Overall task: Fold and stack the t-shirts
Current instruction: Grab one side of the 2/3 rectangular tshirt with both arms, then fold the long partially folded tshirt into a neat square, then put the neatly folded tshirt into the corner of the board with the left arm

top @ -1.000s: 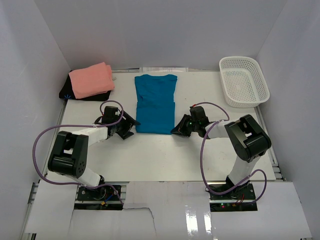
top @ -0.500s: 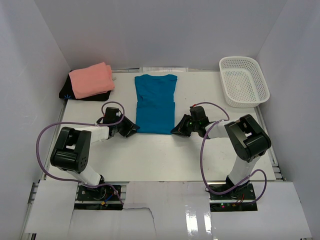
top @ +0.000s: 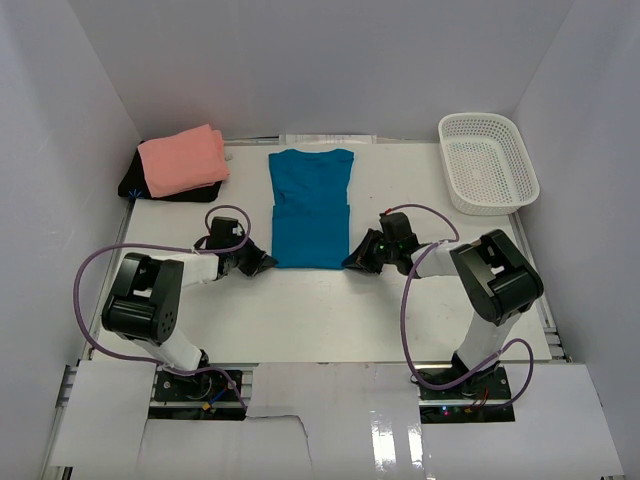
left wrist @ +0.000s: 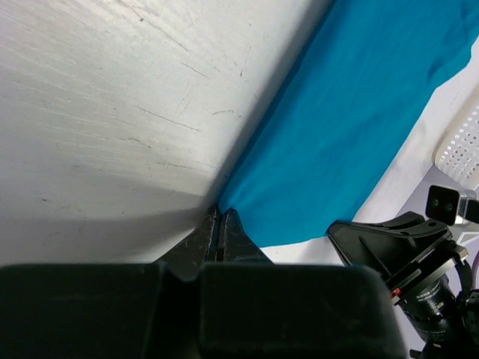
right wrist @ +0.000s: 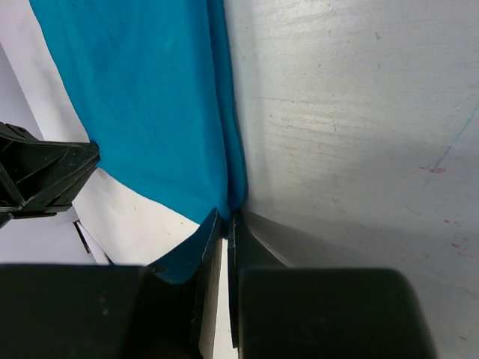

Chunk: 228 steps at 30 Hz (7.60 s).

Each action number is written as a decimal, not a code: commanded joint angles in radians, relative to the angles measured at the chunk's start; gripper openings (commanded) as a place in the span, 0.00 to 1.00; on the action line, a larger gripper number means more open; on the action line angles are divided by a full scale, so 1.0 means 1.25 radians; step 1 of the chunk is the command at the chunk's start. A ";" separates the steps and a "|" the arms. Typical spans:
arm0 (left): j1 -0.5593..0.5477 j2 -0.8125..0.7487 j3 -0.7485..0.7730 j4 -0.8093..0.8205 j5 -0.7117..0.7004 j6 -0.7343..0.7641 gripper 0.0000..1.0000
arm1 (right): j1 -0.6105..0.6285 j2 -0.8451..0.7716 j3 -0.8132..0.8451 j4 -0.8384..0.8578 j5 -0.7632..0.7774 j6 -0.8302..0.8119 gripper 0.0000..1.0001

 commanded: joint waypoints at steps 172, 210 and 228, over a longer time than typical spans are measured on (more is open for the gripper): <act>0.004 0.249 0.674 -0.100 0.199 0.159 0.98 | -0.163 0.325 0.758 -0.355 -0.244 -0.351 0.18; -0.057 0.221 0.700 -0.380 -0.036 0.266 0.98 | -0.184 0.250 0.645 -0.306 -0.249 -0.330 0.08; -0.037 0.287 0.670 -0.447 -0.247 0.314 0.98 | -0.190 0.089 0.541 -0.325 -0.259 -0.372 0.10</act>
